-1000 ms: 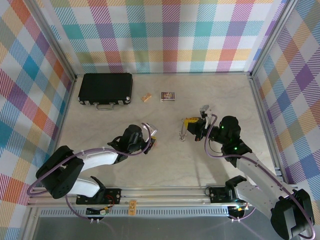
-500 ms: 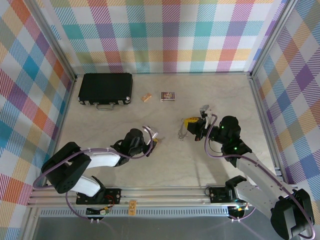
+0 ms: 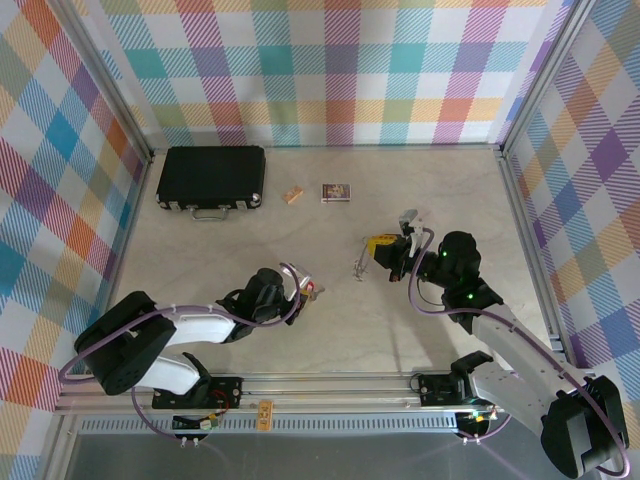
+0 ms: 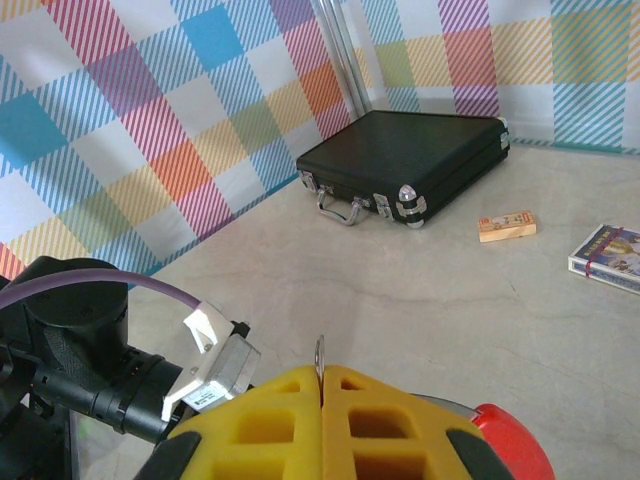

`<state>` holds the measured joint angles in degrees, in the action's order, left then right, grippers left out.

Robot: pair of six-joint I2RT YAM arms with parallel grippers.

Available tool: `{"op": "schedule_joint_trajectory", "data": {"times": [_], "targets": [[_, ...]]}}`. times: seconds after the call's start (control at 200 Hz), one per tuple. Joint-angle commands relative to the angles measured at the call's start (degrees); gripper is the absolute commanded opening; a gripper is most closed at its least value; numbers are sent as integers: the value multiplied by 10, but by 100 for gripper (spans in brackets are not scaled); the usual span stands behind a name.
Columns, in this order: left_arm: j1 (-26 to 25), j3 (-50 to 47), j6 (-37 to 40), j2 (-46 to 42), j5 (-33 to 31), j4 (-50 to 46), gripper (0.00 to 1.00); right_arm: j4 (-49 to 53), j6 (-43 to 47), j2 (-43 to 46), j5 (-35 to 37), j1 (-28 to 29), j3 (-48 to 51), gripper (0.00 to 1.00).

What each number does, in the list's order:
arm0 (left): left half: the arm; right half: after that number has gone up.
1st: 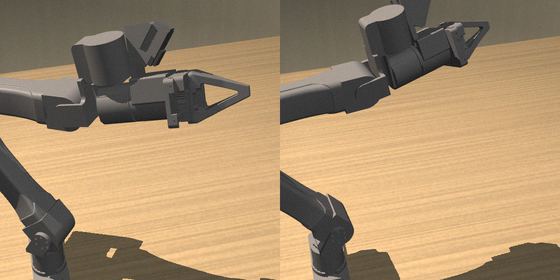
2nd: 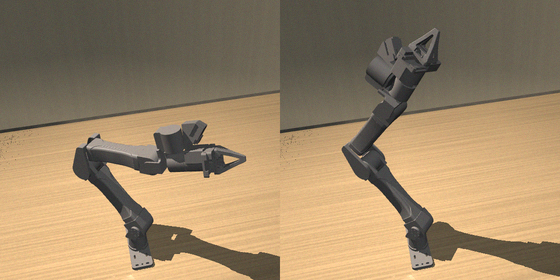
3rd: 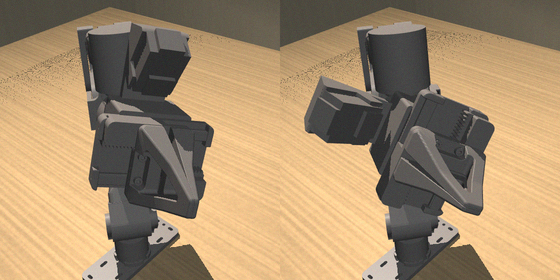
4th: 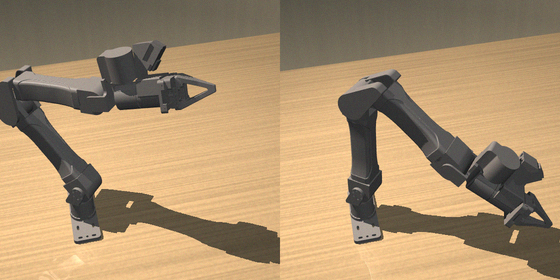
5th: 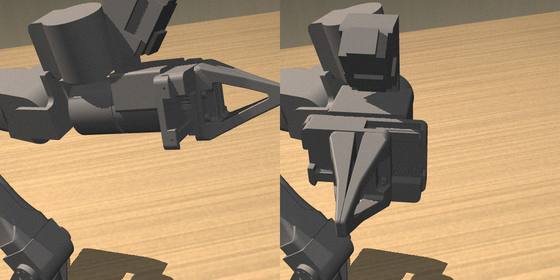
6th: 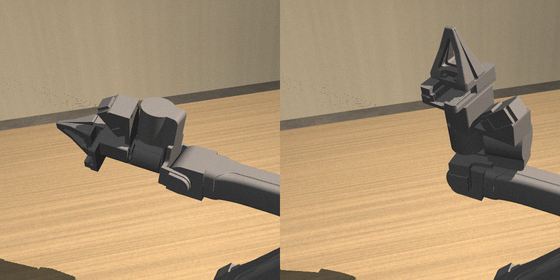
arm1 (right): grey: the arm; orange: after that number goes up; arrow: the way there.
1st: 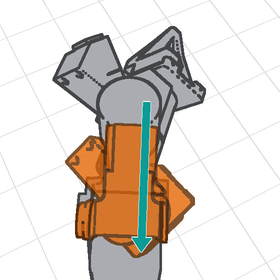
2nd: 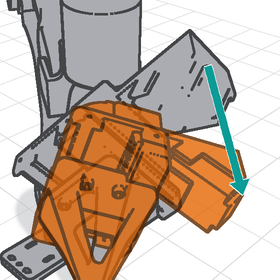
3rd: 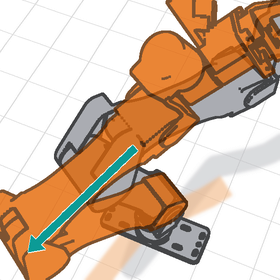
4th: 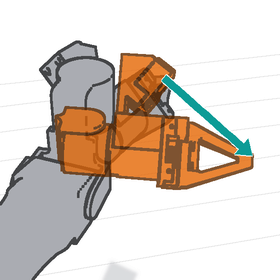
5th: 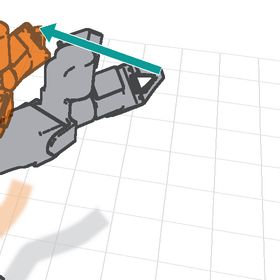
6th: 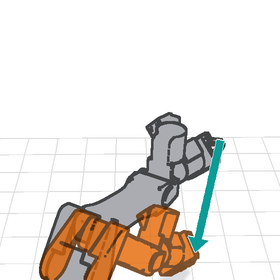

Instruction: Put the keys on the keyring

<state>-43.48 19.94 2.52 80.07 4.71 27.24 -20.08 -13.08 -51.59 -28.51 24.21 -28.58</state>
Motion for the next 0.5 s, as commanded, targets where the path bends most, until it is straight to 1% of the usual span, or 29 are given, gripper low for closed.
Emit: {"op": "schedule_joint_trajectory", "data": {"times": [0.0,0.115,0.22,0.325,0.415,0.46,0.495], "targets": [[-11,3,-19,21,-5,3,0,-19,-9,4,-10,2,5,0],[-11,3,-32,34,-2,17,0,-19,-9,5,-9,2,5,0],[-10,8,-38,43,-1,11,0,-18,-9,5,-10,2,5,0],[-11,14,-46,32,-7,-5,11,-18,-8,7,-10,2,5,0],[-11,30,-46,14,-9,-51,18,-17,-9,10,-8,2,5,0],[-10,40,-49,4,-13,-81,25,-17,-9,11,-9,2,5,0],[-11,48,-50,-6,-14,-101,33,-17,-9,11,-9,2,5,0]]}}
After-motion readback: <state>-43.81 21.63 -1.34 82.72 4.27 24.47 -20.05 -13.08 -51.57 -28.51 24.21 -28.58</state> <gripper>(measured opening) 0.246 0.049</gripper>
